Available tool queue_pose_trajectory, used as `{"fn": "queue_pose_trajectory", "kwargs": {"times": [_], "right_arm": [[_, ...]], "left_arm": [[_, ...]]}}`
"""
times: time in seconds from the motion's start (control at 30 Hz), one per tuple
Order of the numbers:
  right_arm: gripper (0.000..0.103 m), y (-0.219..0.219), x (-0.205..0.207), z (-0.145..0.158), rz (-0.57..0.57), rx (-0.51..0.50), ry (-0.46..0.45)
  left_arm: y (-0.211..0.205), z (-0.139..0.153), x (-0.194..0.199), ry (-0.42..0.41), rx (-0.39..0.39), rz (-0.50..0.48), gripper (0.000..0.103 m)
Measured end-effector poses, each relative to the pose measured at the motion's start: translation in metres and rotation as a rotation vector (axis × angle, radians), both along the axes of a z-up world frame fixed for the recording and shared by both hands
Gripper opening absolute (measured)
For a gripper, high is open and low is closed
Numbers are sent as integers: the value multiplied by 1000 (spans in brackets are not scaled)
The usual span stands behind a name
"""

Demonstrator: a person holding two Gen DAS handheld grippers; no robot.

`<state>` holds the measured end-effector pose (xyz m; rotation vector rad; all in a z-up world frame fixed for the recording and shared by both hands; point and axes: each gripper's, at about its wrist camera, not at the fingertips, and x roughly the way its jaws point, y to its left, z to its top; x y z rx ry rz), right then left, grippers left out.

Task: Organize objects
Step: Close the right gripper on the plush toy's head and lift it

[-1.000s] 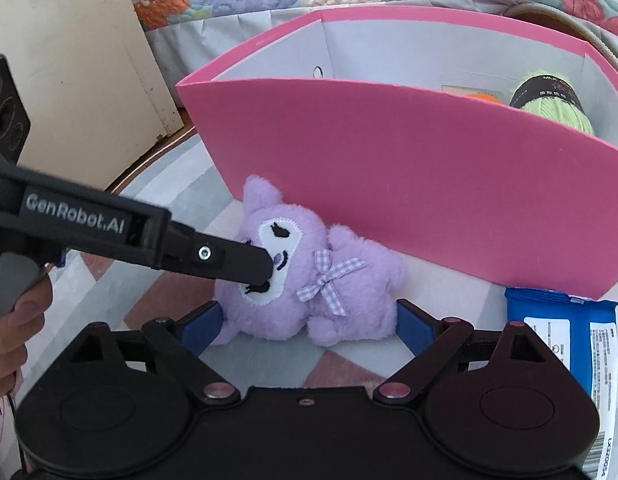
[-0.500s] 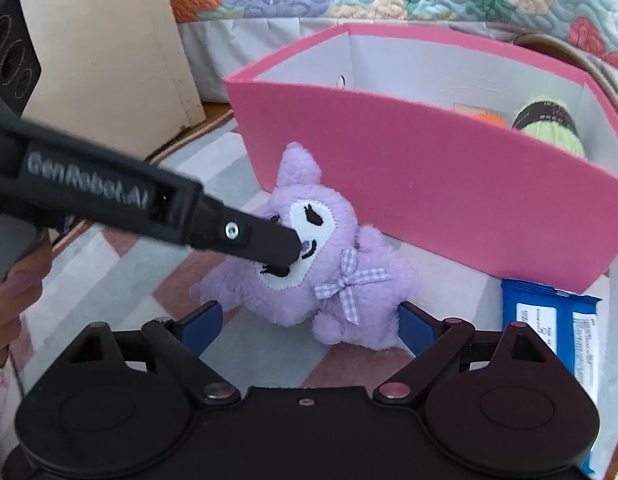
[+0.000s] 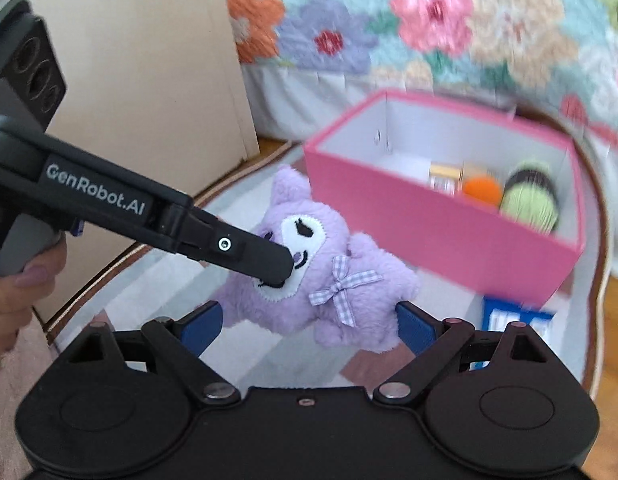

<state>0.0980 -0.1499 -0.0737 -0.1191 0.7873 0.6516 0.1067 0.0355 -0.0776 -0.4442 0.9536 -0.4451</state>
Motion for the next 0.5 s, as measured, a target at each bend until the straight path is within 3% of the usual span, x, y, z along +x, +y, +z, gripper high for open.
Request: {"fn": "queue_pose_trajectory", "kwargs": {"times": [0.17,0.3,0.5], "right_arm": [[95,-2,-5,27,8,27,-25],[93,-5,-13,49,-15,-6,-61],[85,-19,-22,69,-9,10,-59]], "left_arm": [[-2,30,-8,-59,21,20,34],[-6,43,-15,-46,-4,5,34],[-13,72,-27,-88,28,-3,34]]}}
